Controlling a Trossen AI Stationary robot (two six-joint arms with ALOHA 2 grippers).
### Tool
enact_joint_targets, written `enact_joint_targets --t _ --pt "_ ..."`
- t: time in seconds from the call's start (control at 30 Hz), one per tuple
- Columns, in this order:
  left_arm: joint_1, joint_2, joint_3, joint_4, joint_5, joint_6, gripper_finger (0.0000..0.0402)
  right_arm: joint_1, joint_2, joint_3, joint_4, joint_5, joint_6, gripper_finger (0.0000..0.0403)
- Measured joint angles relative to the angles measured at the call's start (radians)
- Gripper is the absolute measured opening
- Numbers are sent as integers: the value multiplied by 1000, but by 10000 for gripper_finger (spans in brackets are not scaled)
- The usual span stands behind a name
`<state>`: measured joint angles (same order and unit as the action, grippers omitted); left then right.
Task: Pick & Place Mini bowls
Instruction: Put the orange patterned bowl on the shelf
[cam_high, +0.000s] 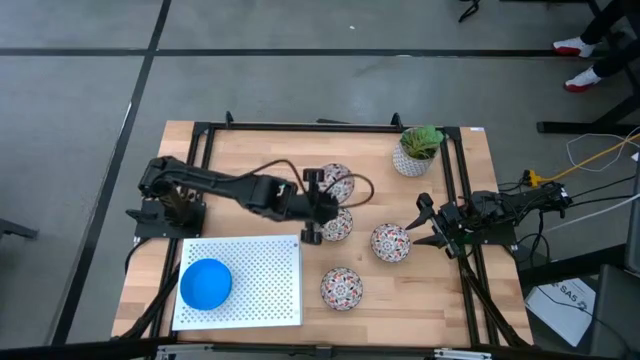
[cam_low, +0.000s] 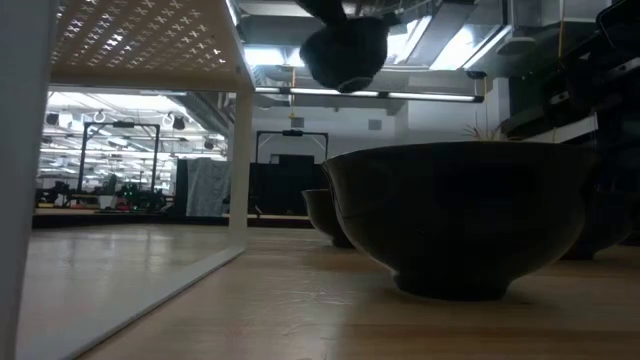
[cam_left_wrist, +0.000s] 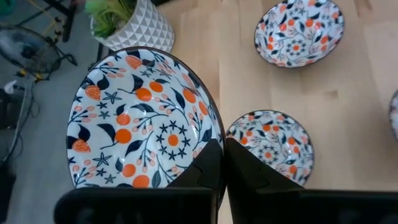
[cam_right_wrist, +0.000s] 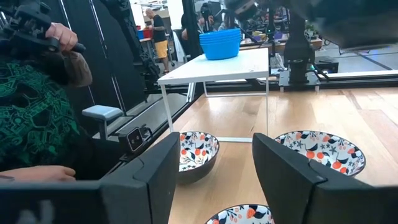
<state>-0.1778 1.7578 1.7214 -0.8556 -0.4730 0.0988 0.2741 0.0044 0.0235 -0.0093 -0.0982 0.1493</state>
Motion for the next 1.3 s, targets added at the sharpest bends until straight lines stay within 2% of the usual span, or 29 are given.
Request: enact_joint_targets --t 0.33,0.8,1.13,1.3 --pt "-112 -47 0 -55 -110 -95 4 0 0 0 0 0 0 200" --pt "-210 -182 0 -103 -146 -170 4 0 0 0 0 0 0 200" --pt "-294 -209 0 -104 -65 -239 5 0 0 0 0 0 0 200" --pt "-359 -209 0 -147 -57 -345 5 0 0 0 0 0 0 200"
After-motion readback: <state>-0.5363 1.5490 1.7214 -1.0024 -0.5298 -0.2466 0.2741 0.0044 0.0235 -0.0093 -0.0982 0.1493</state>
